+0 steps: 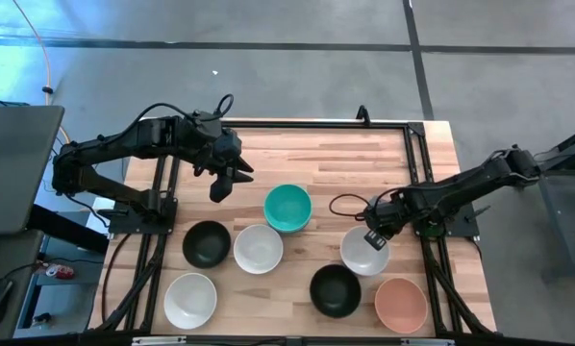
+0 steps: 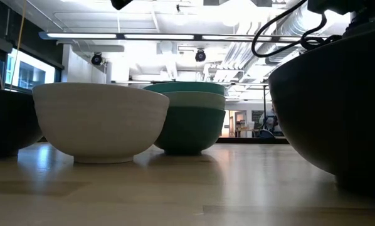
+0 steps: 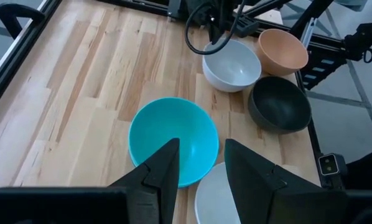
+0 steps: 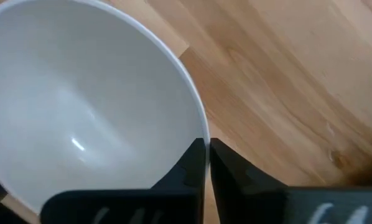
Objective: Nest bowls inside each other
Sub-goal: Stack the top right white bowl on the blue bowl, then stack the top black bowl on the white bowl
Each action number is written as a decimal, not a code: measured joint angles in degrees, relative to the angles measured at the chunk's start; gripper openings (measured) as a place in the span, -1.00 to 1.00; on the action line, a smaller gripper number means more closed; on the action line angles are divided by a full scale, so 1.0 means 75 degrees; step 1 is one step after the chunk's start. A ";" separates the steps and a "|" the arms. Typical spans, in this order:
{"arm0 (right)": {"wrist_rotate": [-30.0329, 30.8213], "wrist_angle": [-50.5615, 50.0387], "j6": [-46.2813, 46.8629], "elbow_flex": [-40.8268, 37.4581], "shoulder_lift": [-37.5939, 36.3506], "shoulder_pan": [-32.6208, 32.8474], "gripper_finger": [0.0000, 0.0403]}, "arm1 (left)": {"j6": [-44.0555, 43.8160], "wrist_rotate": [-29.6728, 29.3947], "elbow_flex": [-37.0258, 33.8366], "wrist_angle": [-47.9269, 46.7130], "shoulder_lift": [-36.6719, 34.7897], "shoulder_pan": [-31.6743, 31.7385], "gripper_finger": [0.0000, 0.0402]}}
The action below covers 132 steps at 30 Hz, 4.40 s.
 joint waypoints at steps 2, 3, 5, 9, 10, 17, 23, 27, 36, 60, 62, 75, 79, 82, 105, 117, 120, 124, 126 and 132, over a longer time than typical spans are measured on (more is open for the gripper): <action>-0.0023 -0.0043 -0.0006 0.0182 0.0000 -0.0081 -0.99 | 0.0032 -0.0089 0.0000 0.0000 0.0000 0.0000 -0.42; -0.0022 -0.0079 -0.0028 0.0303 0.0000 -0.0138 -0.99 | 0.0062 -0.0166 0.0000 0.0000 0.0000 0.0000 -0.42; -0.0003 -0.0340 -0.0188 0.0611 0.0000 -0.0290 -0.99 | 0.0116 -0.0252 0.0000 -0.0001 0.0000 0.0000 -0.42; 0.0194 -0.0996 -0.0482 0.1401 0.0000 -0.0677 -1.00 | 0.0146 -0.0423 0.0000 -0.0034 0.0000 0.0001 -0.42; 0.0240 -0.1181 -0.0567 0.1625 0.0000 -0.0776 -1.00 | 0.0149 -0.0429 0.0000 -0.0050 0.0000 0.0003 -0.42; 0.0621 -0.2179 -0.0864 0.3159 0.0006 -0.1574 -1.00 | 0.0344 -0.0455 0.0000 -0.0139 0.0000 0.0002 -0.42; 0.0375 -0.2554 -0.1226 0.4391 0.0557 -0.2295 -1.00 | 0.0457 -0.0543 0.0000 -0.0399 0.0000 0.0002 -0.42; 0.0131 -0.3068 -0.1798 0.5393 0.1409 -0.2698 -1.00 | 0.0489 -0.0784 0.0000 -0.0926 0.0000 0.0000 -0.42; -0.0099 -0.3431 -0.3066 0.7903 0.3705 -0.3324 -1.00 | 0.0452 -0.1760 -0.0006 -0.2001 -0.0268 0.0003 -0.42; -0.0396 -0.3301 -0.3796 1.0445 0.6893 -0.3333 -1.00 | -0.0251 -0.2886 -0.0692 -0.2519 -0.3834 0.0006 -0.42; -0.0398 -0.3279 -0.3759 1.0445 0.6962 -0.3333 -1.00 | -0.0356 -0.2888 -0.0935 -0.2504 -0.4034 0.0006 -0.42; -0.0387 -0.3406 -0.3766 1.0364 0.7146 -0.3231 -1.00 | -0.0536 -0.2805 -0.1580 -0.2325 -0.4398 0.0000 -0.42; -0.0366 -0.3374 -0.3750 1.0100 0.7153 -0.3170 -1.00 | -0.0539 -0.2766 -0.1580 -0.2221 -0.4398 0.0000 -0.42; -0.0351 -0.3171 -0.3678 0.9854 0.7157 -0.3103 -1.00 | -0.0542 -0.2764 -0.1578 -0.2221 -0.4398 0.0000 -0.42; -0.0016 -0.3006 -0.3625 0.9571 0.7135 -0.2983 -0.67 | -0.0731 -0.2658 -0.1580 -0.2209 -0.4395 0.0000 -0.42; -0.0013 -0.4301 -0.4589 1.1231 0.7122 -0.2864 -0.41 | -0.0602 -0.1868 -0.2283 -0.2594 -0.4310 0.0000 -0.42; 0.0139 -0.4634 -0.5048 1.1895 0.7122 -0.2705 -0.41 | -0.0654 -0.1593 -0.2912 -0.2896 -0.4304 0.0000 -0.42; 0.0387 -0.4420 -0.5445 1.2352 0.6886 -0.2506 -0.41 | -0.0777 -0.1255 -0.3718 -0.2960 -0.4306 0.0000 -0.42; 0.0404 -0.4088 -0.5532 1.2043 0.6485 -0.2443 -0.41 | -0.0863 -0.1202 -0.4036 -0.2904 -0.4304 0.0000 -0.42; 0.1201 -0.4082 -0.5721 1.1934 0.5618 -0.2210 -0.41 | -0.0861 -0.0697 -0.4826 -0.2523 -0.4304 0.0000 -0.42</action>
